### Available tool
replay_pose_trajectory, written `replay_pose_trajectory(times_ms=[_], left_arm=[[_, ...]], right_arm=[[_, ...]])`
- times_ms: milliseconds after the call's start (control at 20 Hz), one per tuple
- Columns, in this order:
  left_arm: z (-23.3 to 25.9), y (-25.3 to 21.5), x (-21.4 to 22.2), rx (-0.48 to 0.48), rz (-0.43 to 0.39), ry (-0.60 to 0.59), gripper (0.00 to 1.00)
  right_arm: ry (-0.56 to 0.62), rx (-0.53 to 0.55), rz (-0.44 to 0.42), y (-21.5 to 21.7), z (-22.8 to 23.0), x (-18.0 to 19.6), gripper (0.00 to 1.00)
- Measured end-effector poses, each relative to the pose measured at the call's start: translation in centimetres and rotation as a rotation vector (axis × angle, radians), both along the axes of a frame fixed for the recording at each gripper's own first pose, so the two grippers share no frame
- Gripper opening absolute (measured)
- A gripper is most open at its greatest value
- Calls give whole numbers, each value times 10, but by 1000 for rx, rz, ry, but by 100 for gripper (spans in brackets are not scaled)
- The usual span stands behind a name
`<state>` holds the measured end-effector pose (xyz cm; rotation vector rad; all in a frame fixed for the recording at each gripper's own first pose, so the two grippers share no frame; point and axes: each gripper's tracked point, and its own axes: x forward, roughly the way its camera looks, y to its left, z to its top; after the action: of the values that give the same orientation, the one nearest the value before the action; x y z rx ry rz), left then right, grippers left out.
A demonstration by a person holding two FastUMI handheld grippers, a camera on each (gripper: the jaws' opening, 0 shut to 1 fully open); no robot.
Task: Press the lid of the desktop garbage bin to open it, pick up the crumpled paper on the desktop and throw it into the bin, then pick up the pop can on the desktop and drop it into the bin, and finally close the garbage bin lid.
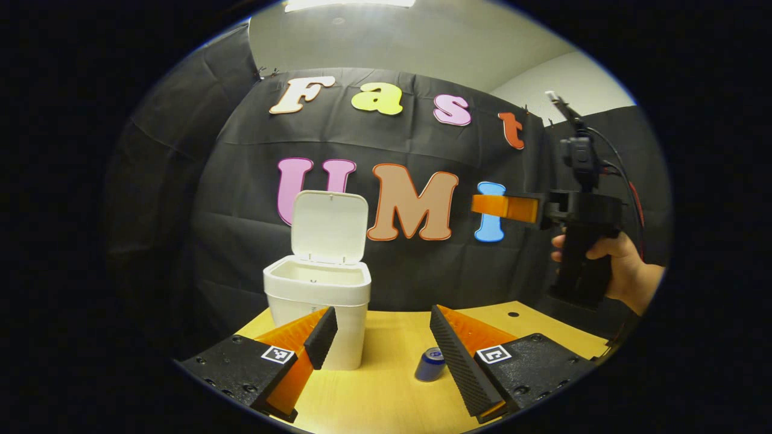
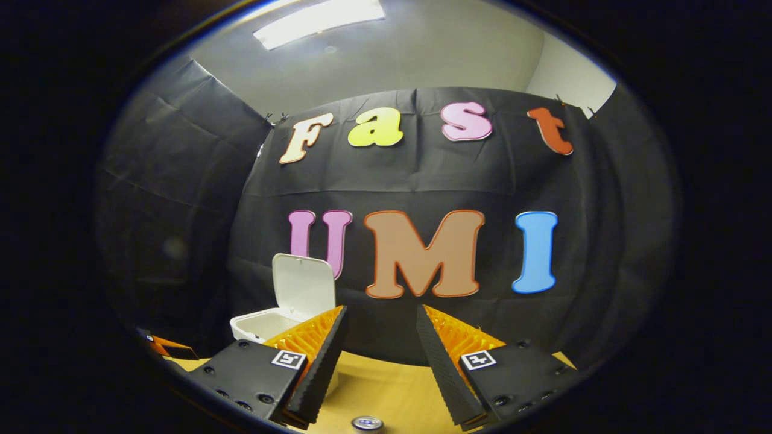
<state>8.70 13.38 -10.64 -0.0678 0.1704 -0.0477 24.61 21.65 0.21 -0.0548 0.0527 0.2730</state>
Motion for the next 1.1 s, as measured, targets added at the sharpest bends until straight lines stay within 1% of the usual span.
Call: replay_pose_trajectory(times_ms=[50, 100, 350, 500, 700, 750, 850, 950, 1050, 1100], left_arm=[[-2, -8, 5, 1, -7, -5, 94], [-4, -16, 9, 3, -18, -6, 93], [-32, -60, 28, 4, -55, 10, 94], [-55, -79, 39, -1, -60, 30, 94], [-87, -101, 52, 13, -63, 58, 94], [-97, -104, 56, 19, -64, 66, 94], [-121, -109, 63, 30, -59, 89, 94], [-150, -112, 68, 42, -48, 124, 94], [-177, -112, 73, 43, -36, 161, 94], [-191, -113, 75, 46, -32, 182, 94]], right_arm=[[5, 0, -24, -18, -2, -7, 81], [9, 5, -45, -35, -3, -15, 78], [25, 39, -172, -126, -12, -54, 78], [45, 23, -241, -171, -25, -75, 78], [86, 3, -301, -214, -47, -105, 78], [98, 3, -315, -224, -52, -112, 81], [120, 14, -335, -239, -61, -123, 75], [141, 29, -365, -256, -70, -132, 81], [158, 33, -395, -269, -77, -138, 81], [164, 28, -409, -276, -80, -141, 78]])
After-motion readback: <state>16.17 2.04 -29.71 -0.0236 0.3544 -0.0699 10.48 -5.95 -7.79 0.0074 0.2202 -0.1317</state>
